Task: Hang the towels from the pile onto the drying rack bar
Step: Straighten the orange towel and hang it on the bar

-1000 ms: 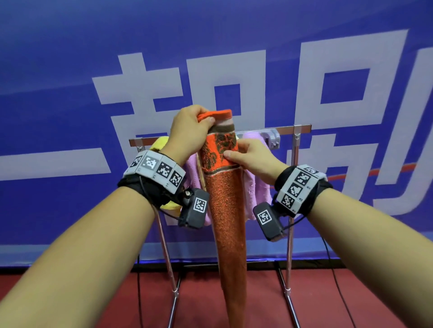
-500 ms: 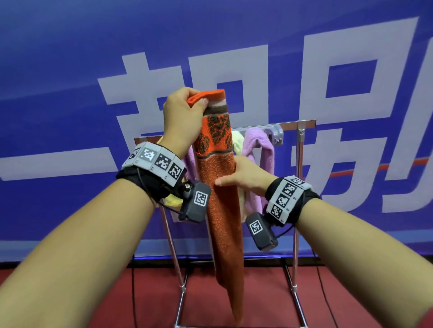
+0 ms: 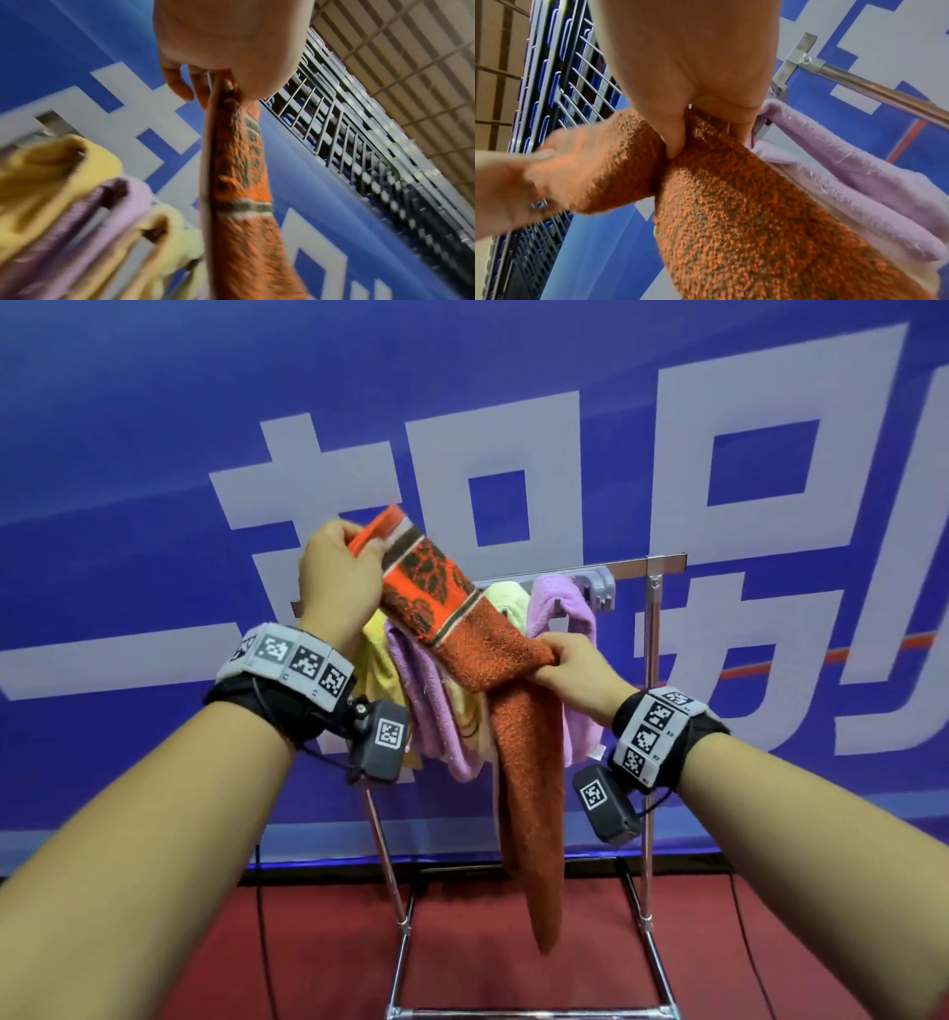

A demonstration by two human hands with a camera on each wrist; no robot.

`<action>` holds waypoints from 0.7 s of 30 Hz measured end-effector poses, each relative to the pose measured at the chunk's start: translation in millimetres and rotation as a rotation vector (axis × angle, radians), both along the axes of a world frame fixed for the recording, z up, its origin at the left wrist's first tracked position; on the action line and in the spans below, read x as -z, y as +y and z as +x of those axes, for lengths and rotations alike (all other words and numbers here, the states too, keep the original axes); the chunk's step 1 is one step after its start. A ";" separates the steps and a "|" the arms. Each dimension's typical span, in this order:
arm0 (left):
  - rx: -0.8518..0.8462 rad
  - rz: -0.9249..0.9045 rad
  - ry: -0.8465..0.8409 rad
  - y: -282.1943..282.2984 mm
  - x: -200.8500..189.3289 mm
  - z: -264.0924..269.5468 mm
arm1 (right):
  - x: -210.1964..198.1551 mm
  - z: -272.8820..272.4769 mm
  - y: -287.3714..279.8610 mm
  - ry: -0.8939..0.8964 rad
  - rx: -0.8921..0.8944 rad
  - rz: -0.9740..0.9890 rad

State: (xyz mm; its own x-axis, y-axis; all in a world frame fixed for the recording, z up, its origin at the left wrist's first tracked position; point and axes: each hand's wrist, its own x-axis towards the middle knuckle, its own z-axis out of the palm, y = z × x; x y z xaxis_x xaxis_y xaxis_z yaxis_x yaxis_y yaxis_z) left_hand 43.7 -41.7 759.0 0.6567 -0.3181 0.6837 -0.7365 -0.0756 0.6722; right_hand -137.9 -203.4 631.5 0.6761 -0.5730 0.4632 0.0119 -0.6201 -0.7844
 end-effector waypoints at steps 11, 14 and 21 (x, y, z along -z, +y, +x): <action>0.276 0.925 0.021 -3.6 68.4 -14.9 | -49.4 -29.7 -12.2 0.177 0.119 -0.323; 0.440 0.615 0.041 -26.6 60.1 -48.2 | -57.3 -32.6 -8.7 0.242 0.107 -0.418; 0.586 0.504 -0.081 -73.7 61.4 -101.3 | -66.3 -59.2 -14.0 0.268 0.182 -0.469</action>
